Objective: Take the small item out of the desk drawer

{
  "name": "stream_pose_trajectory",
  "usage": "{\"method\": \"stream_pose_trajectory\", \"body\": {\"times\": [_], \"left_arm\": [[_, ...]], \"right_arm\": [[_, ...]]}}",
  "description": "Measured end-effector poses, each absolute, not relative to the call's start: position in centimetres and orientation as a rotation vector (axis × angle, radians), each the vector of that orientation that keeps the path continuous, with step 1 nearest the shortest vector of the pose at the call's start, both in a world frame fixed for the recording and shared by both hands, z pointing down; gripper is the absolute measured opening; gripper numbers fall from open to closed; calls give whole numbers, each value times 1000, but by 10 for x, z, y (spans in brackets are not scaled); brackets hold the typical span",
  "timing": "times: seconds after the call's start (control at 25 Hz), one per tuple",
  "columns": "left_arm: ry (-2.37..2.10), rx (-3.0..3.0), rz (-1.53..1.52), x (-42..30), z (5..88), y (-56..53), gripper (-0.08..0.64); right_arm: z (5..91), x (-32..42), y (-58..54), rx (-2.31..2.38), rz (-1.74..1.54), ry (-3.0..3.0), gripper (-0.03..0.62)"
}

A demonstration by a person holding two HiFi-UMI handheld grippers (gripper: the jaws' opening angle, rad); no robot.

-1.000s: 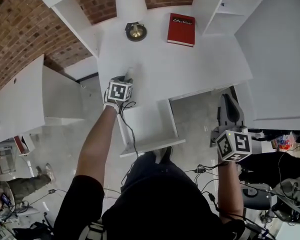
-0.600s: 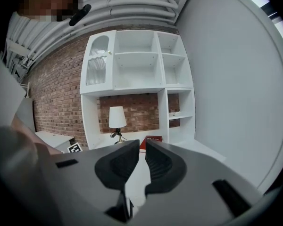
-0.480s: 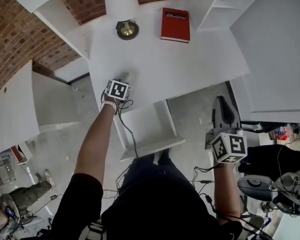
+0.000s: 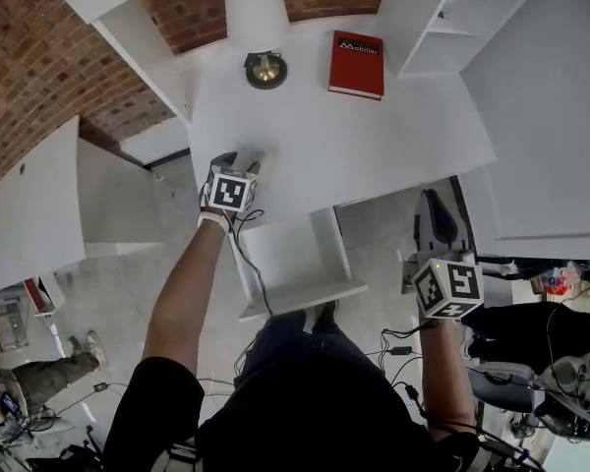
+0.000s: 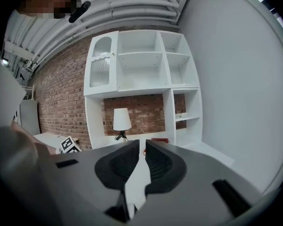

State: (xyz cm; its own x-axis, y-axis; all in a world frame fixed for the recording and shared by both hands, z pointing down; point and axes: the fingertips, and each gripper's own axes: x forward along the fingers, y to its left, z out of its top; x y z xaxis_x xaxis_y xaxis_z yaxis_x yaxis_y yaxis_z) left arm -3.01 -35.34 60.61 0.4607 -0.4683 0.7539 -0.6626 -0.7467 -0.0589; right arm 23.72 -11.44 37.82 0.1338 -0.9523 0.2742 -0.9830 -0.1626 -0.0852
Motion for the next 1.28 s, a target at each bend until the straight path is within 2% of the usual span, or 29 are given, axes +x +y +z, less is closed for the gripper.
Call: {"method": "stream_pose_trajectory", "body": {"times": [0.96, 1.28], "left_arm": [[-1255, 2768, 182, -52, 279, -250, 213], [-1286, 2824, -55, -60, 204, -201, 173]], "right_arm": [[257, 183, -136, 2199, 40, -2340, 66], [208, 171, -121, 2197, -99, -2401, 66]]}}
